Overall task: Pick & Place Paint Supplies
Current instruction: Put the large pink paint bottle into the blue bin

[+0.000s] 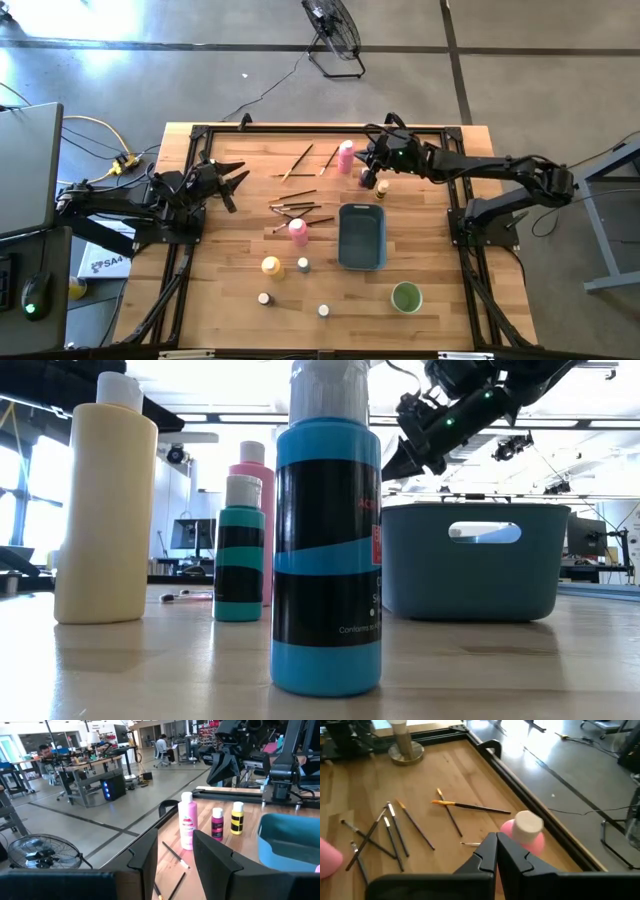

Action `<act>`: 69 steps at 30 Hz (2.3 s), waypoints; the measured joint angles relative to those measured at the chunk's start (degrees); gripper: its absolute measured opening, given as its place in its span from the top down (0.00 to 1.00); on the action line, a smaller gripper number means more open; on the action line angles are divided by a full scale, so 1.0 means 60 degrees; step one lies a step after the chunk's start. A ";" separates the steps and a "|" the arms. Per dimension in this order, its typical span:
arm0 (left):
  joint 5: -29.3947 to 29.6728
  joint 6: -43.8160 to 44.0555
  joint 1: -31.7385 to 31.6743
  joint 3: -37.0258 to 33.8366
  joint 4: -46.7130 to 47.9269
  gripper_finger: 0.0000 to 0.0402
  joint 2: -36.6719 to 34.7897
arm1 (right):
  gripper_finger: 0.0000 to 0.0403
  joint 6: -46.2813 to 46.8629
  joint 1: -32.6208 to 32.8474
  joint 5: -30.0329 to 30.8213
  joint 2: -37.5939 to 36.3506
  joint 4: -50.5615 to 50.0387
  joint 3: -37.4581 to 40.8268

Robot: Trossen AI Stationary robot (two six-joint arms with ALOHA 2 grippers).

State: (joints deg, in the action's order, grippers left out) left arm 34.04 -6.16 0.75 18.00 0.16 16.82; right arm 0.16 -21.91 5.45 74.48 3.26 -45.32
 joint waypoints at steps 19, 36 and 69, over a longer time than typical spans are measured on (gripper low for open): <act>0.0004 0.0005 0.0000 0.0004 0.0004 0.70 0.0000 | 0.79 0.0506 0.0000 0.0302 0.0000 -0.0584 0.0000; 0.0007 0.0005 0.0000 0.0004 0.0069 0.70 0.0000 | 0.47 0.0269 0.0000 -0.0401 0.0000 -0.0650 0.0004; 0.0004 0.0005 0.0000 0.0004 0.0067 0.70 0.0000 | 0.37 0.0361 0.0000 0.0321 0.0000 -0.0260 0.0011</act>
State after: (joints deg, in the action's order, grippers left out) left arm 34.06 -6.13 0.75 18.02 0.56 16.82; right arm 2.33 -21.91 7.38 74.48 1.69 -45.25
